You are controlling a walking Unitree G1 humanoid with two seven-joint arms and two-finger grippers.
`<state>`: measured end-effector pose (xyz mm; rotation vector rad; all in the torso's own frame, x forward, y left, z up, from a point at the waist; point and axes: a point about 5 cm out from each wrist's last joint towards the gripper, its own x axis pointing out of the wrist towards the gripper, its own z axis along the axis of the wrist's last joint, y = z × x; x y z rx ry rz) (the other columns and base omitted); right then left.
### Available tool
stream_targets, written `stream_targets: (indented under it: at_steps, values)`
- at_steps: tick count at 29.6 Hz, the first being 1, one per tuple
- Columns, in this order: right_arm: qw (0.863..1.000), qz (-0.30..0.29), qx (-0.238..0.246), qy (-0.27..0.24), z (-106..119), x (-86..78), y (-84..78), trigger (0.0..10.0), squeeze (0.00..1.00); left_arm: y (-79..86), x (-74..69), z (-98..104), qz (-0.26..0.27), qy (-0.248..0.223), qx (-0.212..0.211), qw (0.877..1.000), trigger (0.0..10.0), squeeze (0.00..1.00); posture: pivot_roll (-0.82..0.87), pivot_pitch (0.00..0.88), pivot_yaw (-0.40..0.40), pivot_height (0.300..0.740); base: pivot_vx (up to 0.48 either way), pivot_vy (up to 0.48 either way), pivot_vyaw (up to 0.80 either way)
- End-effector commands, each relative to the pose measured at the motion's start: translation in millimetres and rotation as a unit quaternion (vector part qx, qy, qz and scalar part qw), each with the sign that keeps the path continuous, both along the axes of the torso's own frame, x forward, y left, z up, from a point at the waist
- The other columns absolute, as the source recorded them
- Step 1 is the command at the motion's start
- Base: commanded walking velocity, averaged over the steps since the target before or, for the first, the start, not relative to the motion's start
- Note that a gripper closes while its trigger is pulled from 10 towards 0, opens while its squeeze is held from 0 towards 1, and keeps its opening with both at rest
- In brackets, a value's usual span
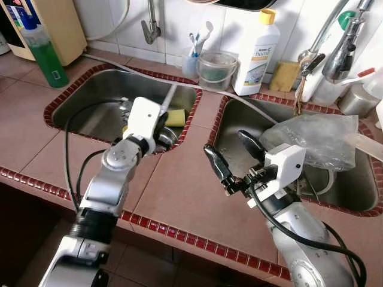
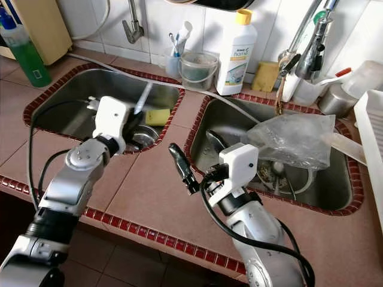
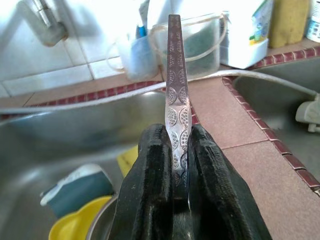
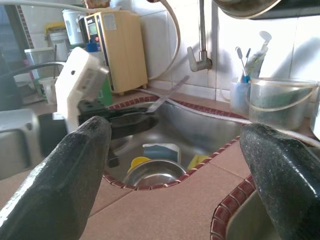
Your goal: Kitchen organization
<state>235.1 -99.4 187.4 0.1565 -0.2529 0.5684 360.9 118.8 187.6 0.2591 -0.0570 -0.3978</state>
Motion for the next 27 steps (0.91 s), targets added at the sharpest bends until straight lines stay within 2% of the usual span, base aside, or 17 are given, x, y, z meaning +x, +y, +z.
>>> stream_targets:
  at_steps: [1,5,6,9,13,17,19,27]
  values:
    - [1.0,0.001,0.001,-0.004,4,-3.7,2.8,10.0,0.0,0.6,5.6,3,-0.007,-0.01,0.016,1.0,10.0,0.0,-0.18,0.17,0.013,0.74,0.0,0.0,0.0]
    - [1.0,-0.001,0.016,-0.001,8,-6.2,8.9,10.0,0.0,0.6,13.0,5,-0.013,-0.009,0.025,1.0,10.0,0.0,-0.2,0.206,0.018,0.74,0.0,0.0,0.0]
    - [1.0,-0.001,0.019,0.001,10,-11.5,10.6,10.0,0.0,0.8,14.1,7,-0.016,-0.014,0.03,0.999,10.0,0.0,-0.21,0.239,0.019,0.74,0.0,0.0,0.0]
    - [1.0,0.001,0.024,0.011,10,-17.4,12.5,10.0,0.0,1.8,16.3,7,-0.021,-0.014,0.039,0.999,10.0,0.0,-0.22,0.26,0.02,0.74,0.0,0.0,0.0]
    - [0.998,0.011,0.021,0.051,3,-43.2,13.8,10.0,0.0,9.0,22.8,8,-0.019,-0.016,0.066,0.998,10.0,0.0,-0.24,0.335,0.011,0.74,0.0,0.0,0.0]
    - [0.997,0.008,0.018,0.069,0,-54.2,12.3,10.0,0.0,11.4,25.4,10,-0.019,-0.021,0.072,0.997,10.0,0.0,-0.24,0.374,0.002,0.74,0.0,0.0,0.0]
    - [0.995,0.006,0.014,0.097,-4,-67.3,10.9,10.0,0.0,15.0,29.8,12,-0.017,-0.024,0.082,0.996,10.0,0.0,-0.25,0.397,-0.003,0.74,0.0,0.0,0.0]
    - [0.992,0.005,0.009,0.125,-6,-85.3,8.8,10.0,0.0,18.5,34.9,20,-0.009,-0.037,0.085,0.996,10.0,0.0,-0.27,0.419,-0.011,0.74,0.0,0.0,0.0]
